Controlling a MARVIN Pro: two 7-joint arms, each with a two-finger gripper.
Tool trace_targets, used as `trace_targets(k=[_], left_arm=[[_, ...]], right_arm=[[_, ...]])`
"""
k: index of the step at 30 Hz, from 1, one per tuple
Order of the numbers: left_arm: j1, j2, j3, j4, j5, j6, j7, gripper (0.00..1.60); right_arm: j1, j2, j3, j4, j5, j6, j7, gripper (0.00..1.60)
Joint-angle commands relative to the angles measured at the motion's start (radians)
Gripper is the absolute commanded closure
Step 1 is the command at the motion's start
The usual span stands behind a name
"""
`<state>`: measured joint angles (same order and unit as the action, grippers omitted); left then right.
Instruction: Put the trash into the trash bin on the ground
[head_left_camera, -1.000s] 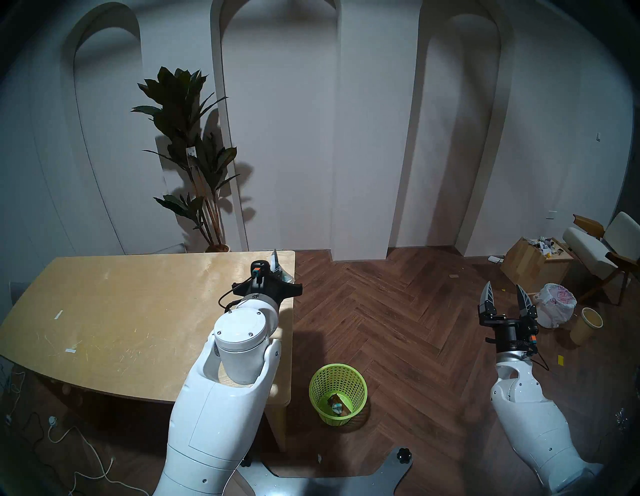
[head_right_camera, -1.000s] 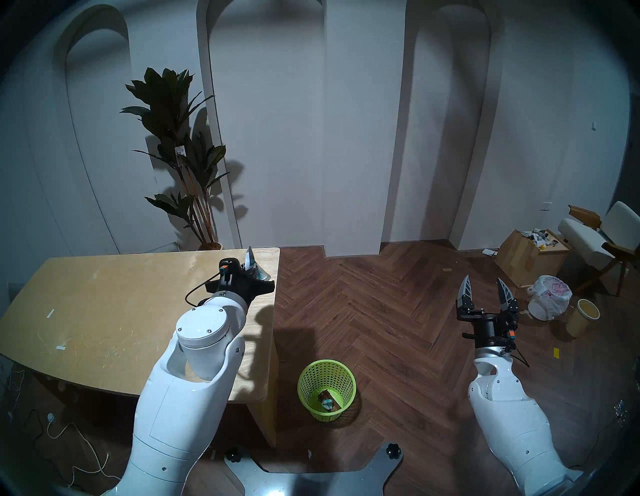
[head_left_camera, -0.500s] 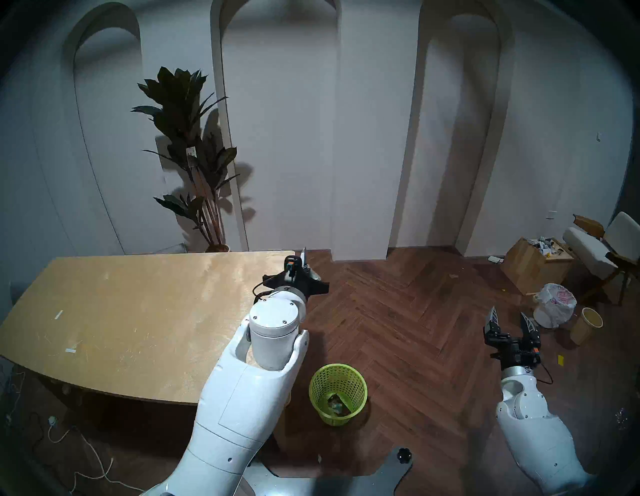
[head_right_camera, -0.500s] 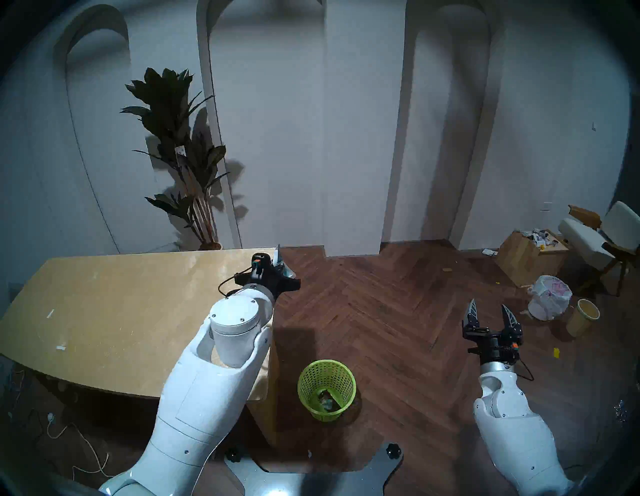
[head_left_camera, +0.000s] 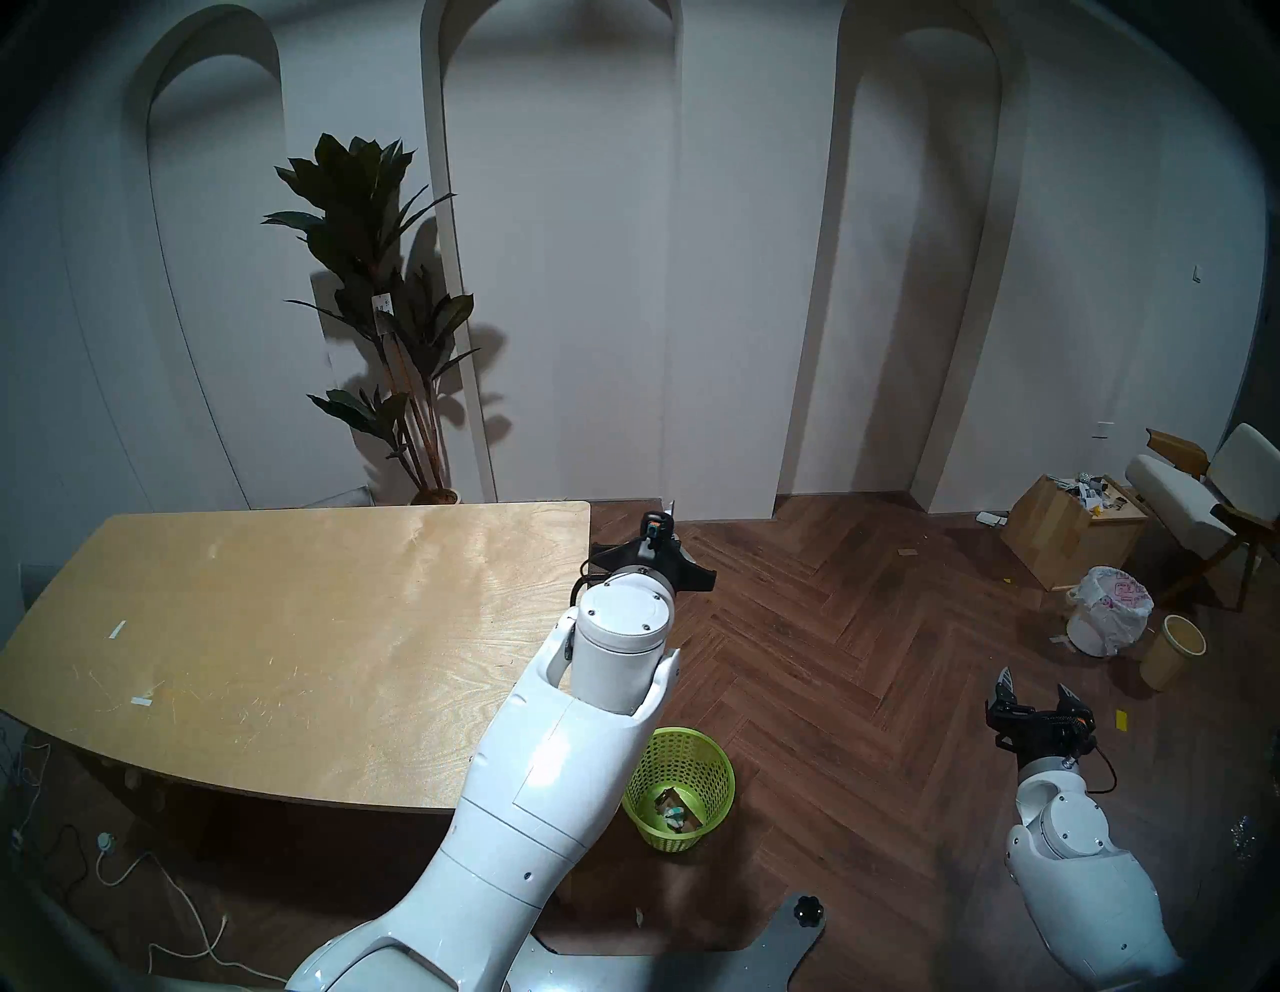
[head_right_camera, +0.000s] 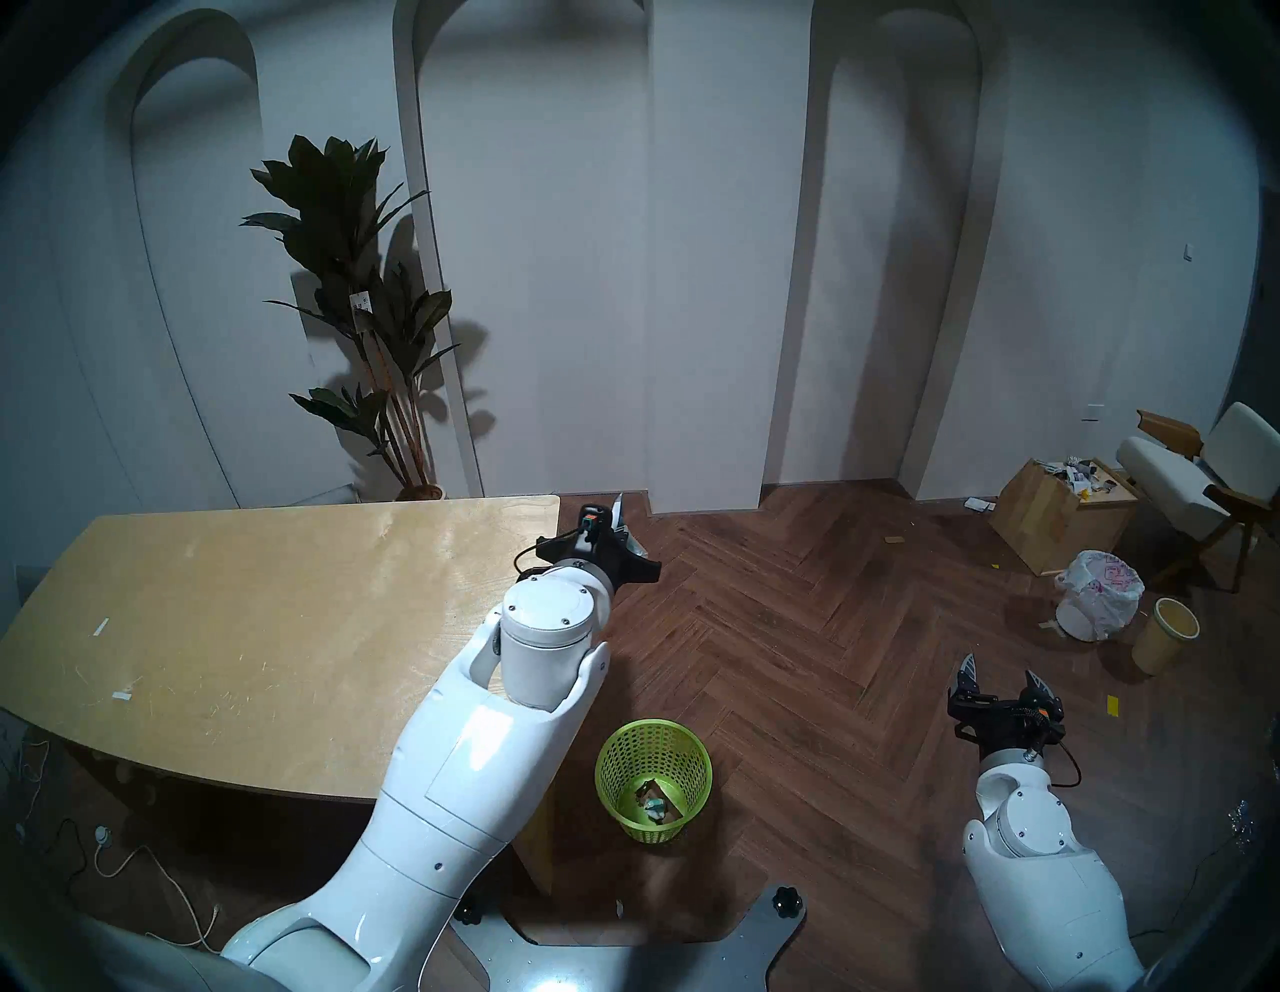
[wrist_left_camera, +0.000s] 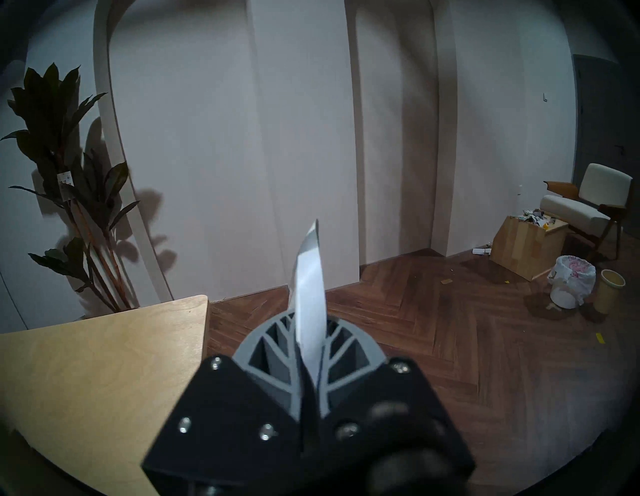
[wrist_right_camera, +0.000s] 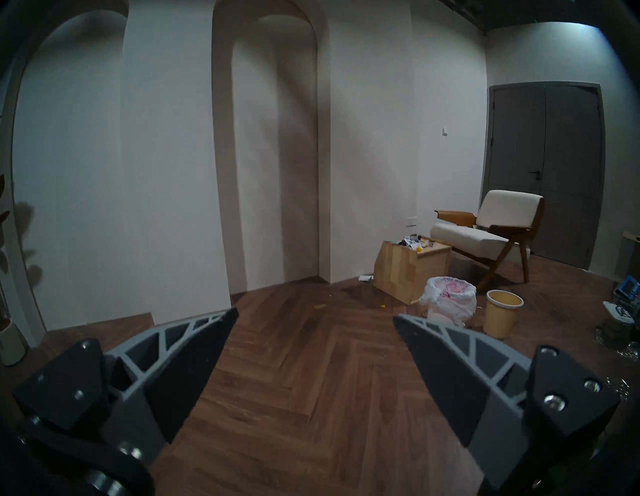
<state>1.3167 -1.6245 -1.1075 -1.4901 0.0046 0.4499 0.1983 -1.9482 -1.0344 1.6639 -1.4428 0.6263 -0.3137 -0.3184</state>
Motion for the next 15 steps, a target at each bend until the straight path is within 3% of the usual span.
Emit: trace_targets(k=[1,2,7,15], left_arm=[[-0.124,-0.047,0.017,0.087,0.023,-0.022,-0.003,1.6],[-0.095,-0.06,0.006,0.079,0.035,-0.035,-0.002,1.6],[-0.166,-0.072,0.016,0.206,0.05,-0.056,-0.007,1.6],[-0.217,-0.095,0.013,0.329,0.065,-0.104,-0.005,1.6]], right_arm=[[-0.07,0.012,0.026,-0.113,-0.006,0.067,-0.06,0.0],[-0.065,0.013,0.026,-0.1,-0.008,0.072,-0.065,0.0],[-0.128,0.02,0.054,-0.198,-0.01,0.15,-0.126,0.0],[-0.18,0.018,0.083,-0.287,-0.01,0.248,-0.198,0.0]])
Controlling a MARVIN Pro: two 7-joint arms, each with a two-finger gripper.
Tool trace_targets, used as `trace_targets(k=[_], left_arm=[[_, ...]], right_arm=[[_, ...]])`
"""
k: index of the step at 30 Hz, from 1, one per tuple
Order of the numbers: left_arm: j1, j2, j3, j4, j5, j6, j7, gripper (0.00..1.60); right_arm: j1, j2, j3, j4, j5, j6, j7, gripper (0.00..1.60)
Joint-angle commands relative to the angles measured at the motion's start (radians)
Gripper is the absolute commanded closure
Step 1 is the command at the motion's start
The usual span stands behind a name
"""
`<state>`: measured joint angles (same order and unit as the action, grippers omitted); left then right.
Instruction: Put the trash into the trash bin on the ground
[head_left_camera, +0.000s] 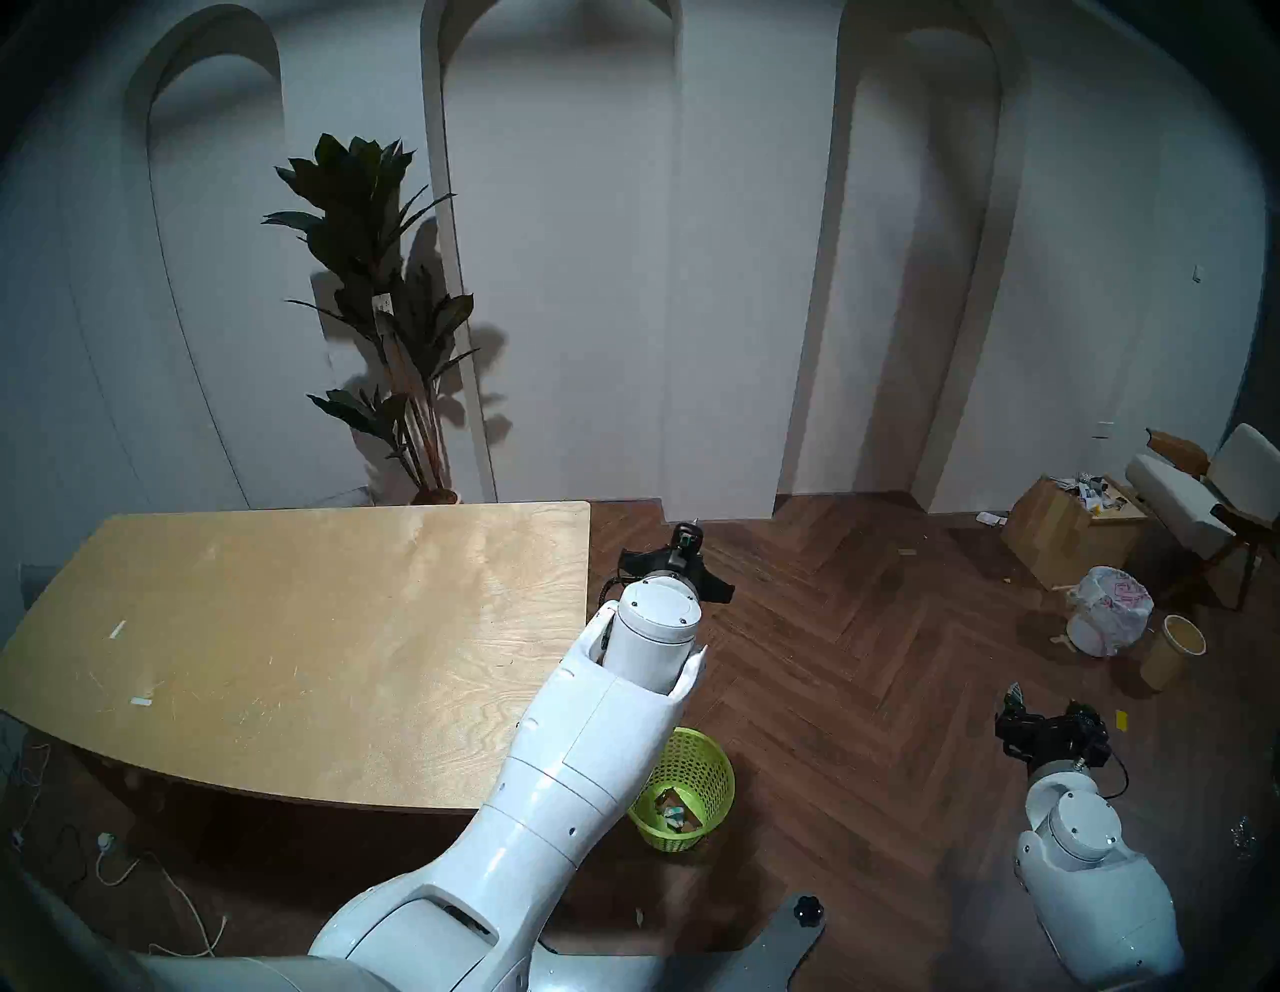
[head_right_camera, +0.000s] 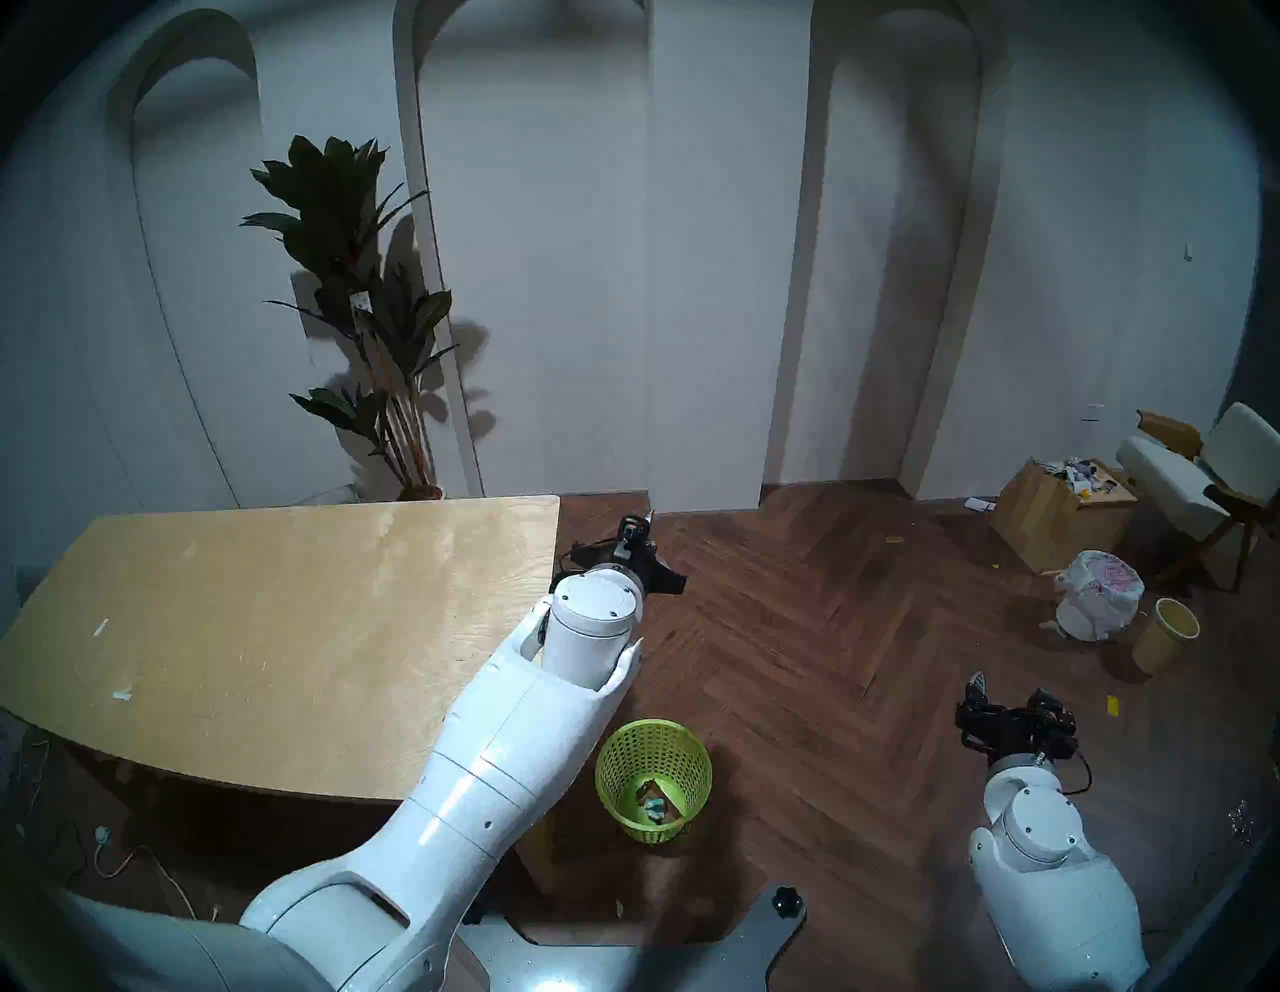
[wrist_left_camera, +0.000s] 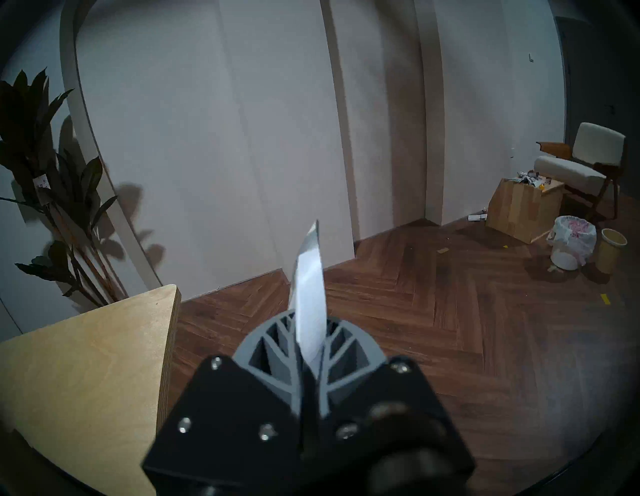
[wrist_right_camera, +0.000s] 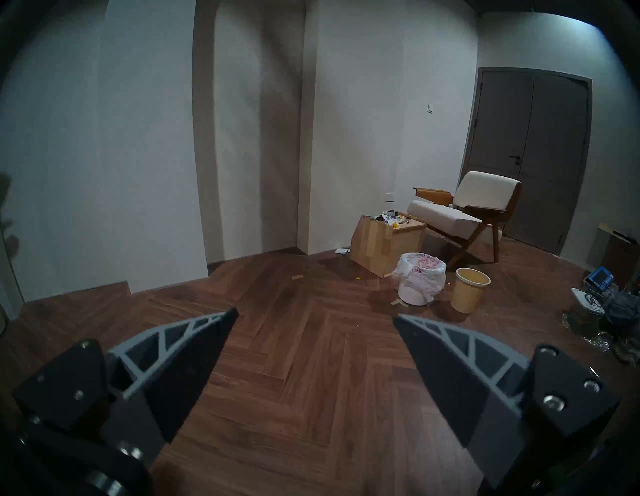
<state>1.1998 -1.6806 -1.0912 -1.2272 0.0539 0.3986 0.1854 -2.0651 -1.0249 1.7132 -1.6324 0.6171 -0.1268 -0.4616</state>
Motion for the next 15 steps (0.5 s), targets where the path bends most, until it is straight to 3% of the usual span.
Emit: trace_targets(k=[1,8,10,12,13,15], left_arm=[[-0.112,-0.041,-0.001,0.086,0.016,-0.061,0.009,1.6],[-0.142,-0.055,-0.009,0.189,0.024,-0.135,0.037,1.6],[-0.129,-0.07,-0.027,0.203,0.02,-0.156,0.082,1.6],[-0.119,-0.082,-0.039,0.197,0.017,-0.146,0.113,1.6],[-0.084,-0.083,-0.047,0.145,0.005,-0.095,0.151,1.6],[-0.064,-0.07,-0.019,0.105,-0.003,-0.068,0.191,1.6]], right_arm=[[-0.071,0.008,0.038,-0.115,0.0,0.077,-0.066,0.0],[-0.105,-0.001,0.056,-0.203,0.012,0.187,-0.132,0.0],[-0.107,-0.005,0.06,-0.222,0.022,0.235,-0.156,0.0],[-0.105,-0.005,0.061,-0.224,0.026,0.249,-0.163,0.0],[-0.097,-0.005,0.058,-0.217,0.03,0.26,-0.168,0.0],[-0.089,-0.004,0.053,-0.214,0.033,0.272,-0.173,0.0]])
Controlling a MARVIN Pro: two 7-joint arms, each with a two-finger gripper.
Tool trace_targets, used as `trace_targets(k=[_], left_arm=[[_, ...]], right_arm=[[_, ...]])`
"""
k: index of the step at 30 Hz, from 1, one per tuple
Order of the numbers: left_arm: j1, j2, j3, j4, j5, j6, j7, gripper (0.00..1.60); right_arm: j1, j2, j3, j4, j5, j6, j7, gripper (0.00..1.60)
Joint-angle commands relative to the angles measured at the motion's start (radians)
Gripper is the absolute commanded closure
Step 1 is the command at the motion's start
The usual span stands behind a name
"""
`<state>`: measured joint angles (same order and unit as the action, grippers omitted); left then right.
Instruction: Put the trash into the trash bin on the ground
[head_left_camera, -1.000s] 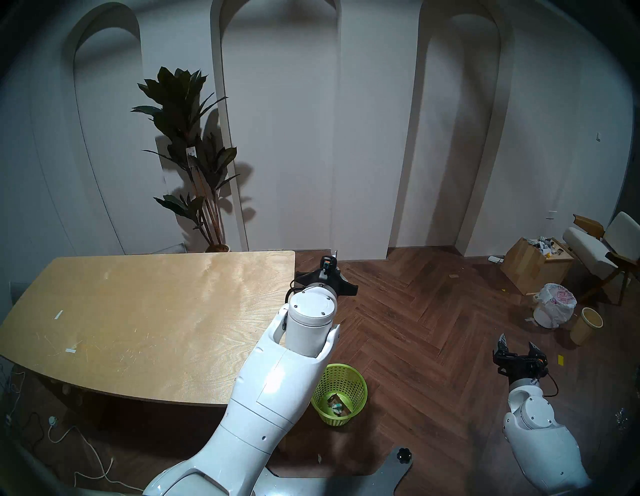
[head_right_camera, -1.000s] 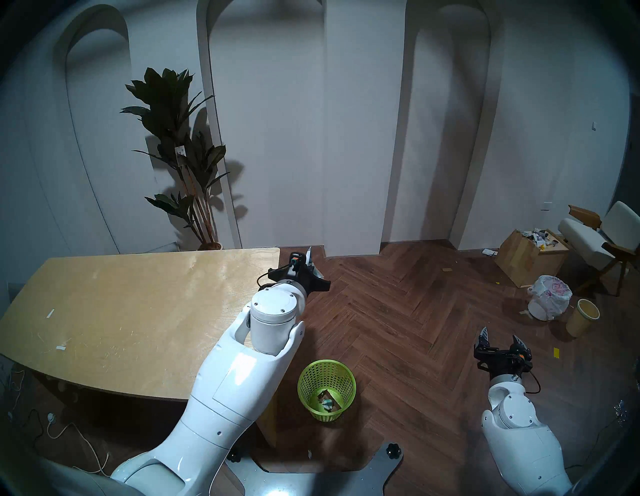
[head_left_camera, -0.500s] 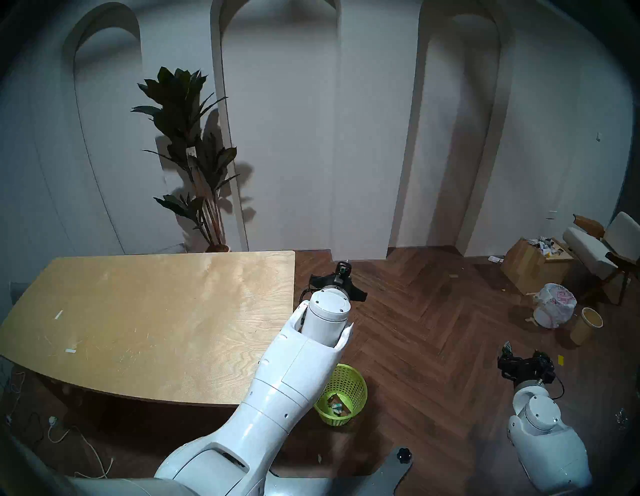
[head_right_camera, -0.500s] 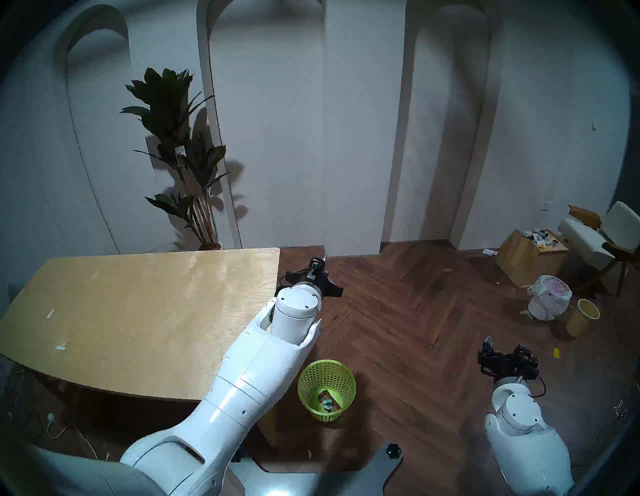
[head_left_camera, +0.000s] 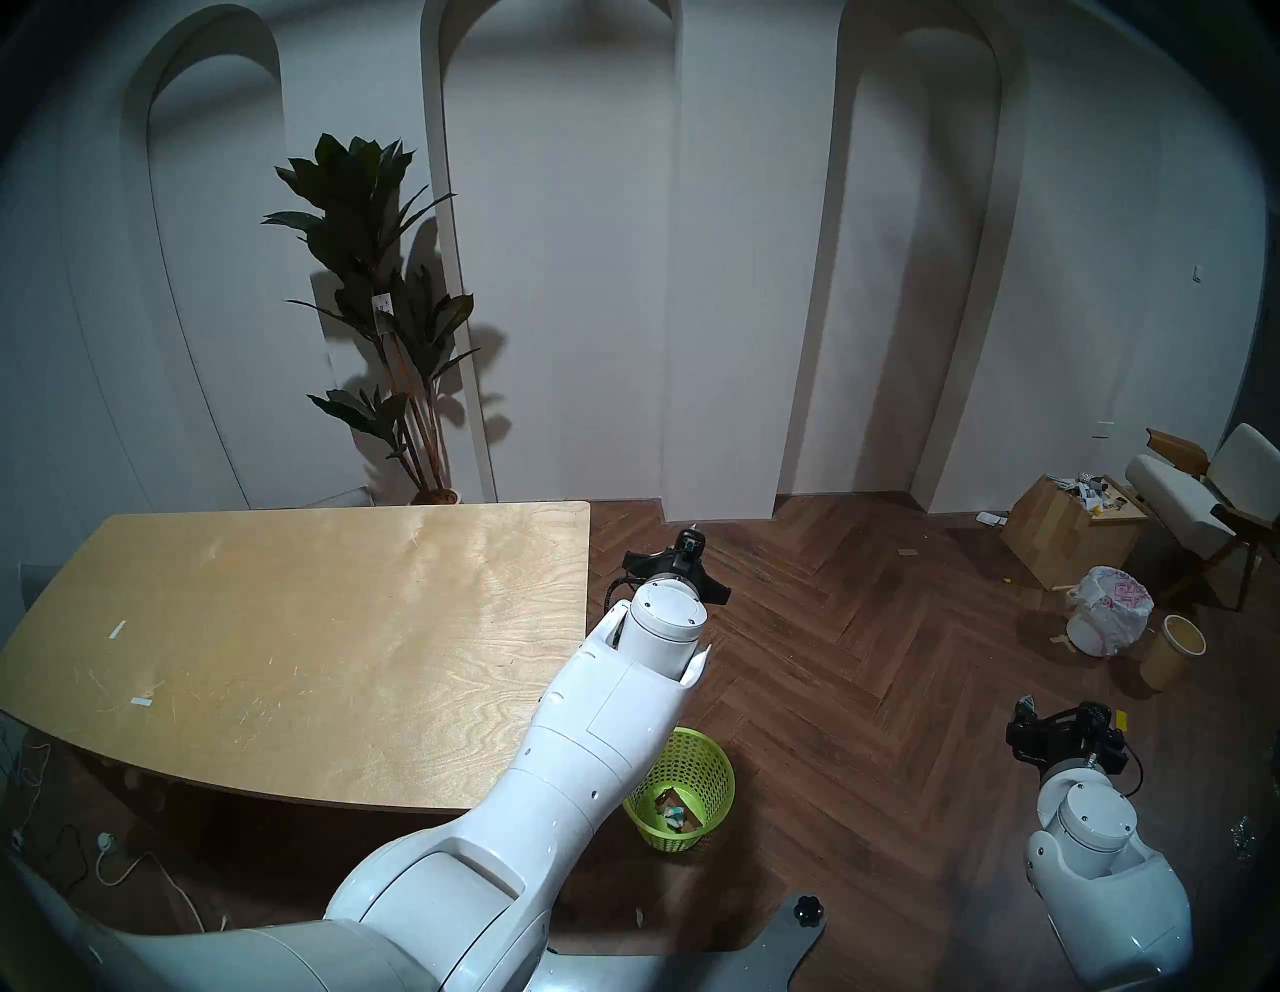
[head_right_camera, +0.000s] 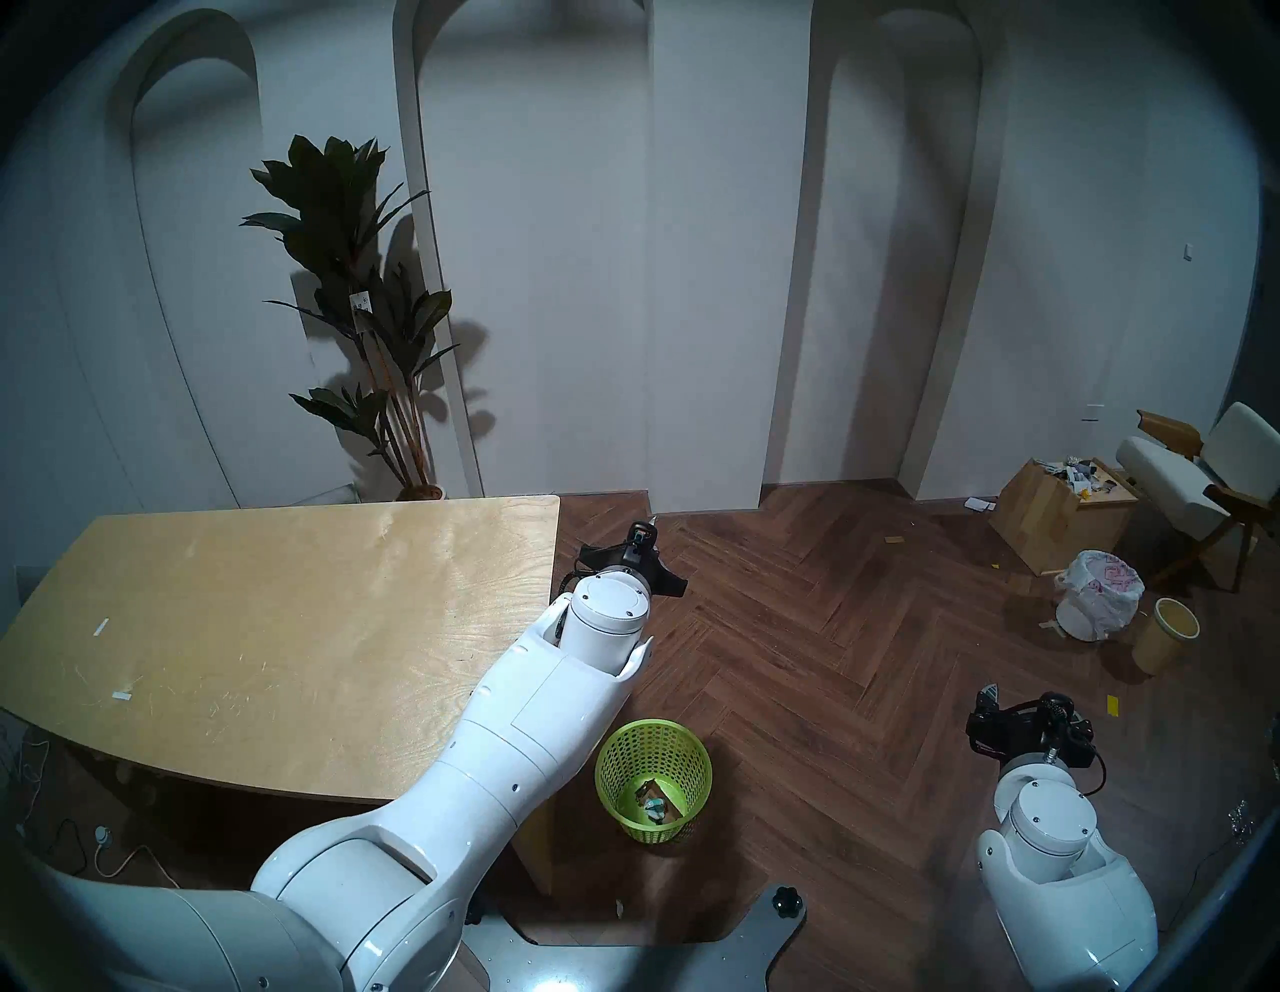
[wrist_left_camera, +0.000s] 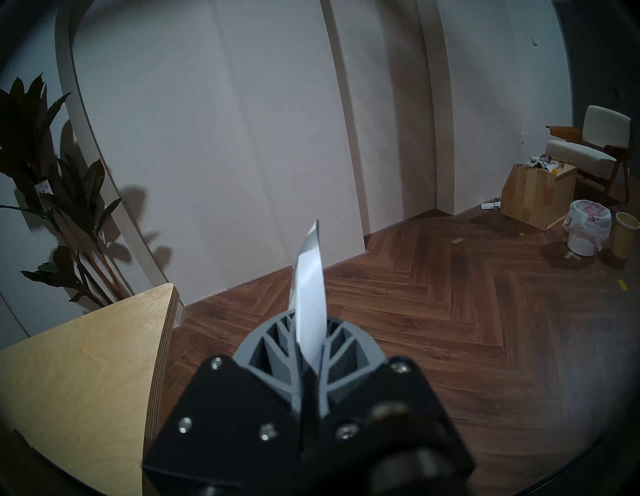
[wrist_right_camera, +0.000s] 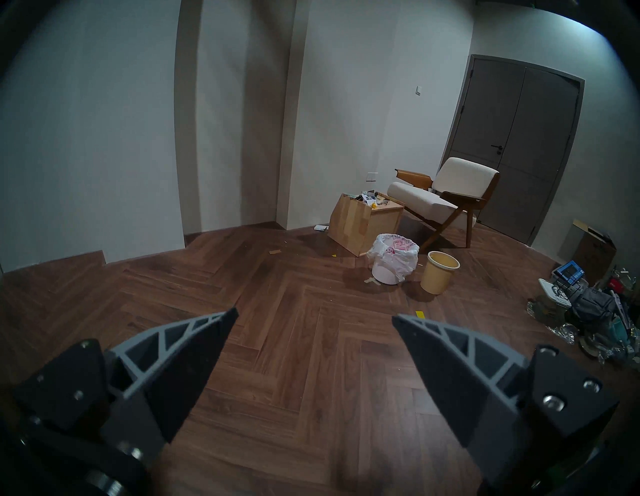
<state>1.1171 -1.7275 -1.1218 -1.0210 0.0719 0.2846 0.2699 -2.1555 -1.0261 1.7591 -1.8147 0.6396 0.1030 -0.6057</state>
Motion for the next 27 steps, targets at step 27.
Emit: trace_targets(k=[27], left_arm=[[0.134,0.094,0.156,-0.303,-0.176,0.085,0.249,1.6]], right_arm=[[0.177,0.03,-0.089,0.297,0.008,-0.083,0.108,0.0]])
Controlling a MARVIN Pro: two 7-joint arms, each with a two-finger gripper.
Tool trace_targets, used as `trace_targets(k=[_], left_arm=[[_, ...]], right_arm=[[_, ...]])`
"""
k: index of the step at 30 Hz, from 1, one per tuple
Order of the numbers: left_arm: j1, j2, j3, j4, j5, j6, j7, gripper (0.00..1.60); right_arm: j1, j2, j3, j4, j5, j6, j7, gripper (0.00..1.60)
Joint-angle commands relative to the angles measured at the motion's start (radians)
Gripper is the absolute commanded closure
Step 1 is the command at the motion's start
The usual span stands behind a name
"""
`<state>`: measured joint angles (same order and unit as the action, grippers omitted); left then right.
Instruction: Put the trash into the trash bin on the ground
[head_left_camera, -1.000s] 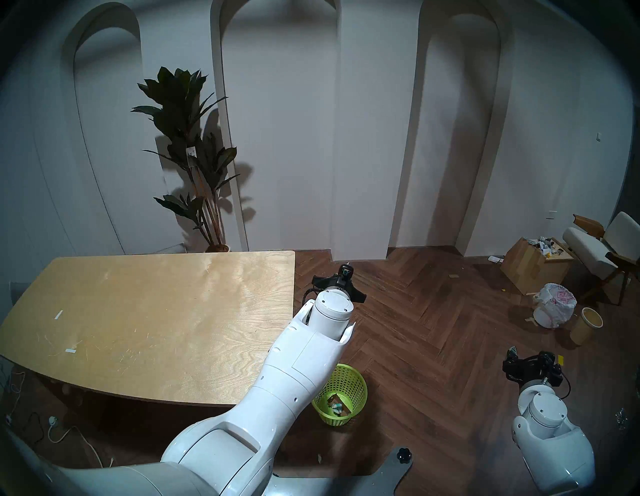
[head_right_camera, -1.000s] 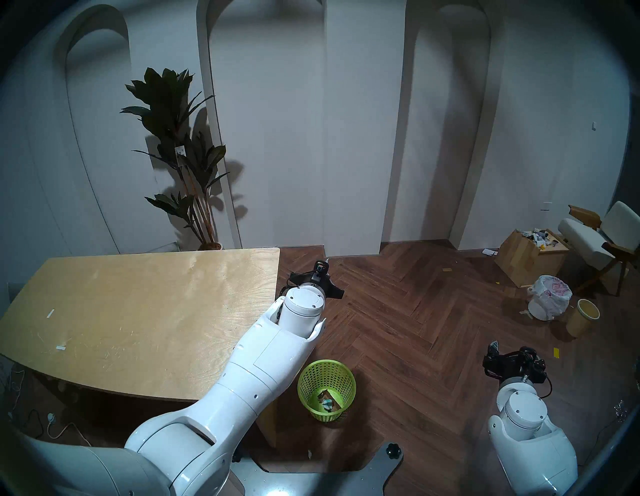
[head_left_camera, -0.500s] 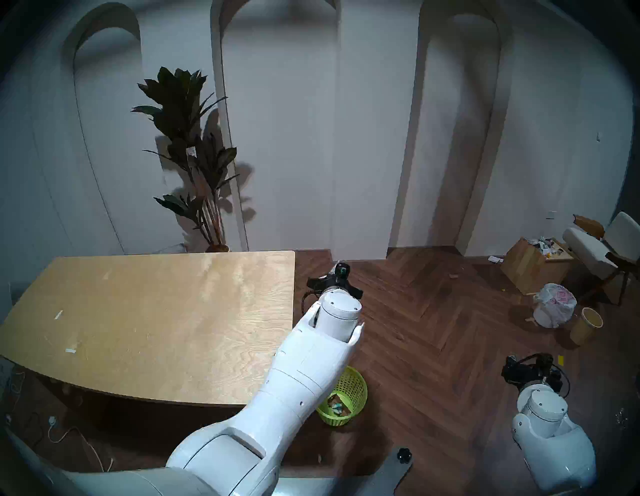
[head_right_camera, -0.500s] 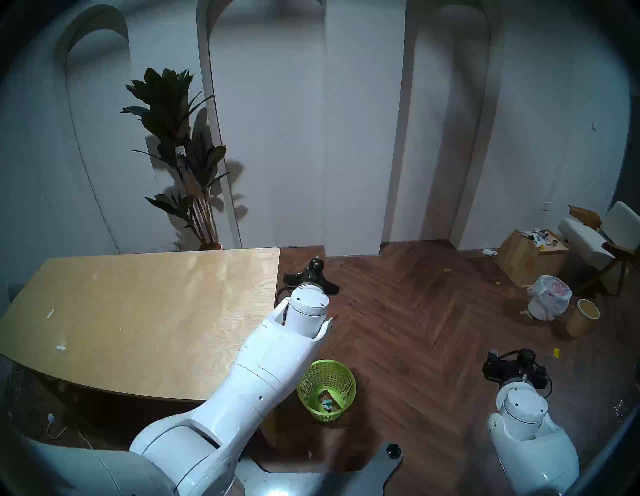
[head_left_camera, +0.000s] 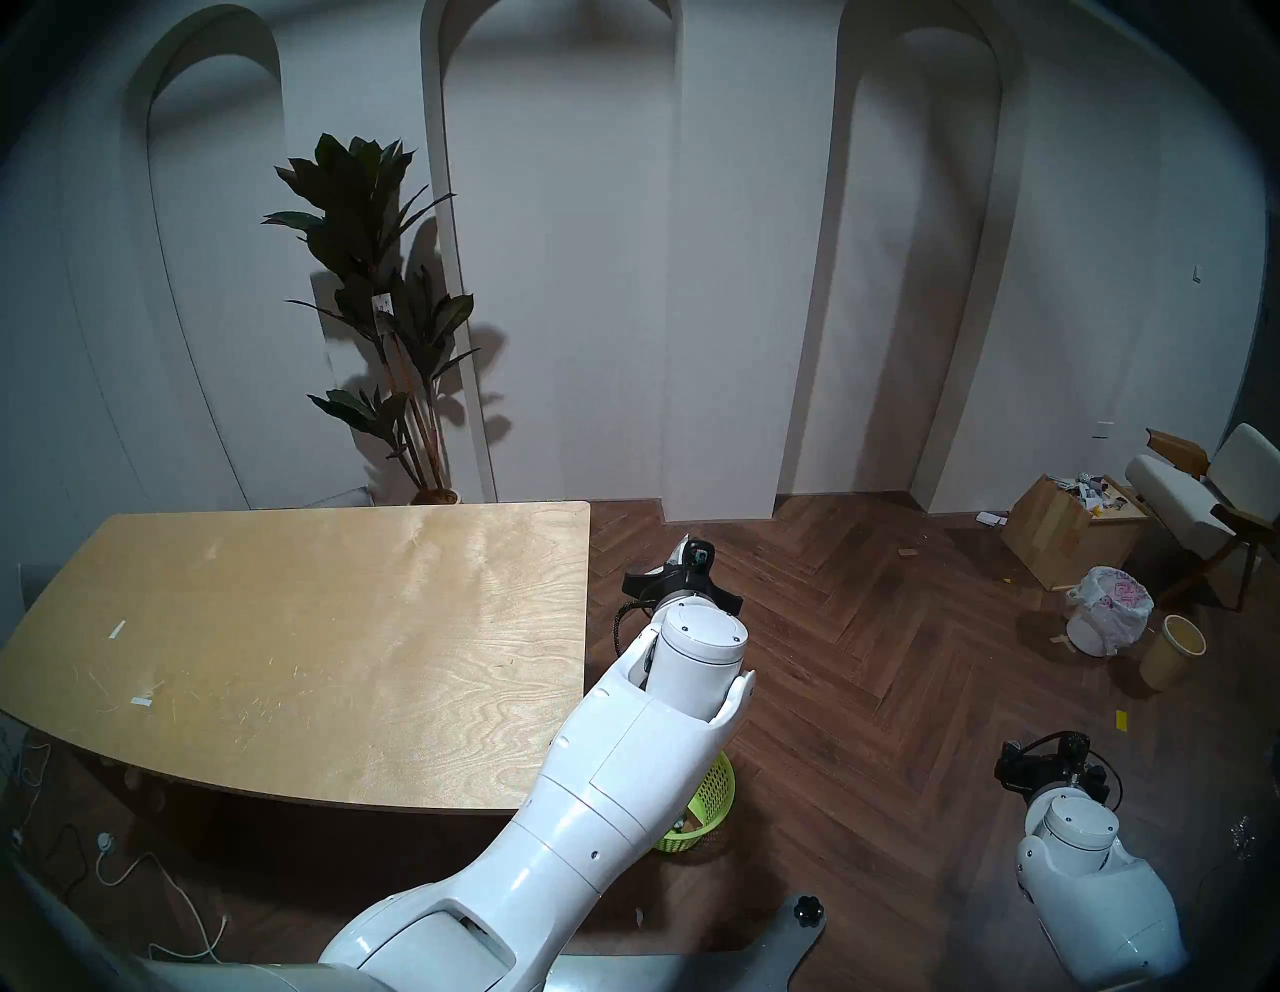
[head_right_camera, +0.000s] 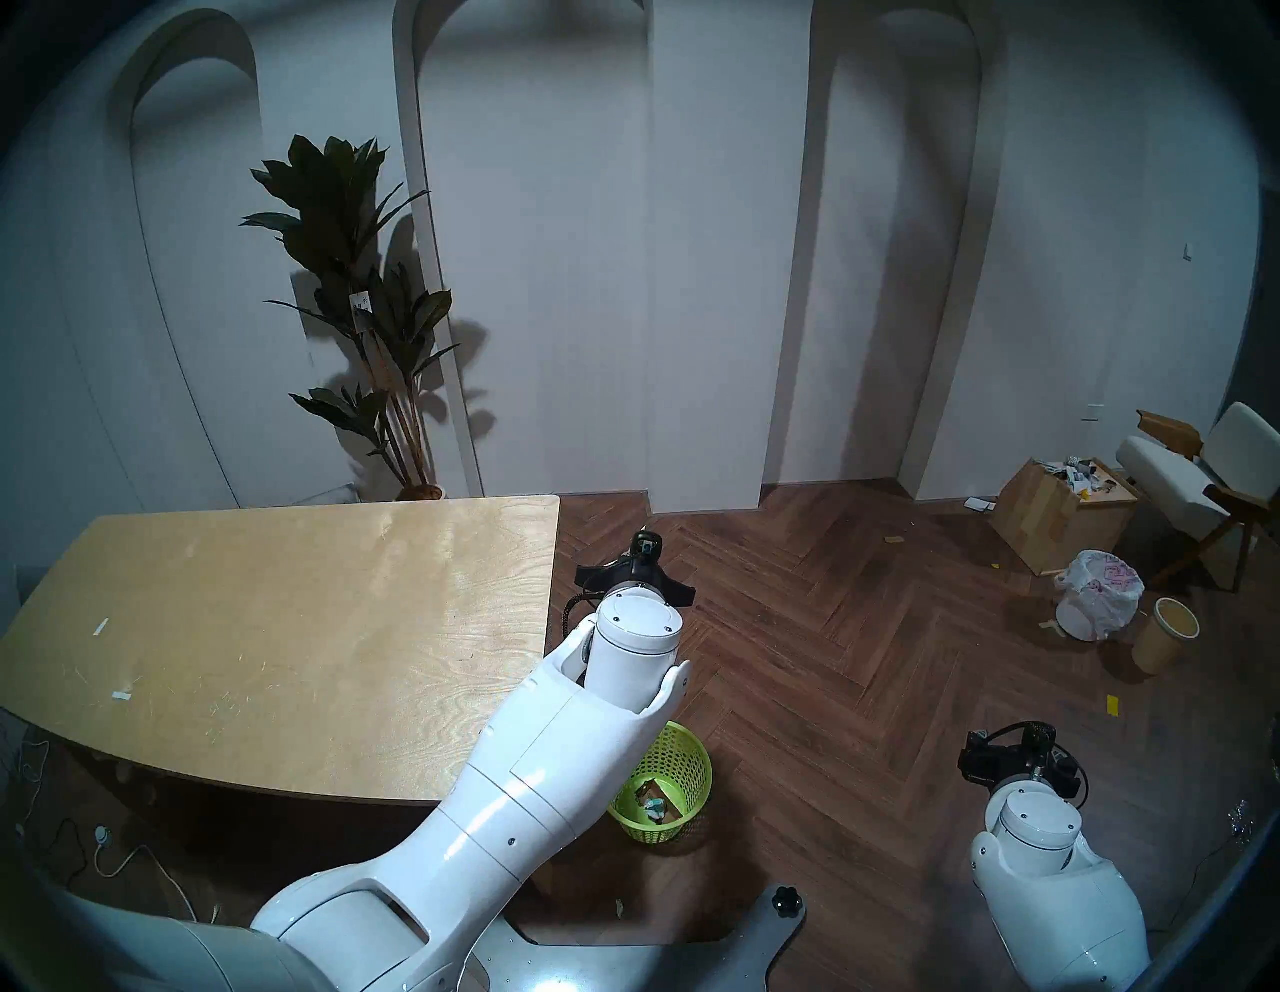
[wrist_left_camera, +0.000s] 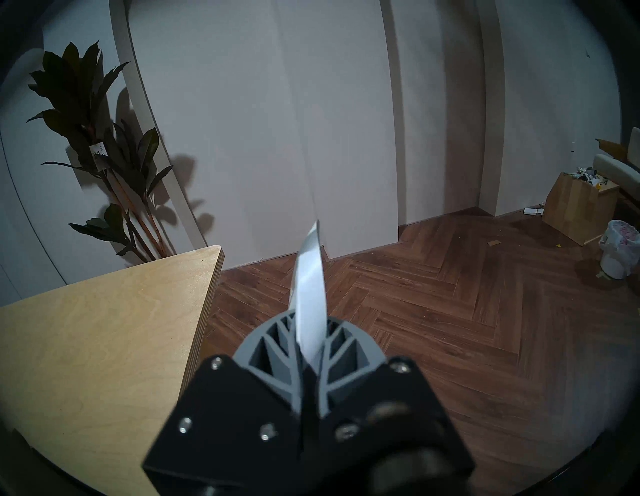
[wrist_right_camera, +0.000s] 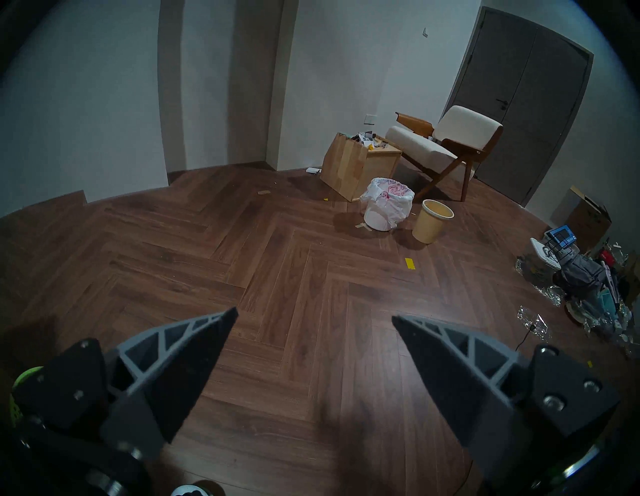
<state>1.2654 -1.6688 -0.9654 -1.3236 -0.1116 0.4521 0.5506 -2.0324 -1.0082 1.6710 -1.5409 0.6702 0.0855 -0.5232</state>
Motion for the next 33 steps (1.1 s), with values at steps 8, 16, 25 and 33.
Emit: trace_targets(k=[8,16,25,33], left_arm=[[-0.047,0.033,-0.005,0.074,-0.003,-0.127,-0.058,1.6],[-0.067,0.024,0.001,0.129,0.005,-0.163,-0.066,1.6],[-0.081,0.009,0.002,0.166,0.007,-0.191,-0.073,1.6],[-0.09,0.004,0.002,0.196,0.011,-0.221,-0.081,1.6]], right_arm=[[0.056,0.013,0.0,0.036,-0.03,-0.086,0.035,0.0],[0.055,0.013,0.003,0.041,-0.037,-0.092,0.044,0.0],[0.056,0.009,0.006,0.043,-0.042,-0.094,0.049,0.0],[0.056,0.007,0.008,0.043,-0.045,-0.095,0.051,0.0]])
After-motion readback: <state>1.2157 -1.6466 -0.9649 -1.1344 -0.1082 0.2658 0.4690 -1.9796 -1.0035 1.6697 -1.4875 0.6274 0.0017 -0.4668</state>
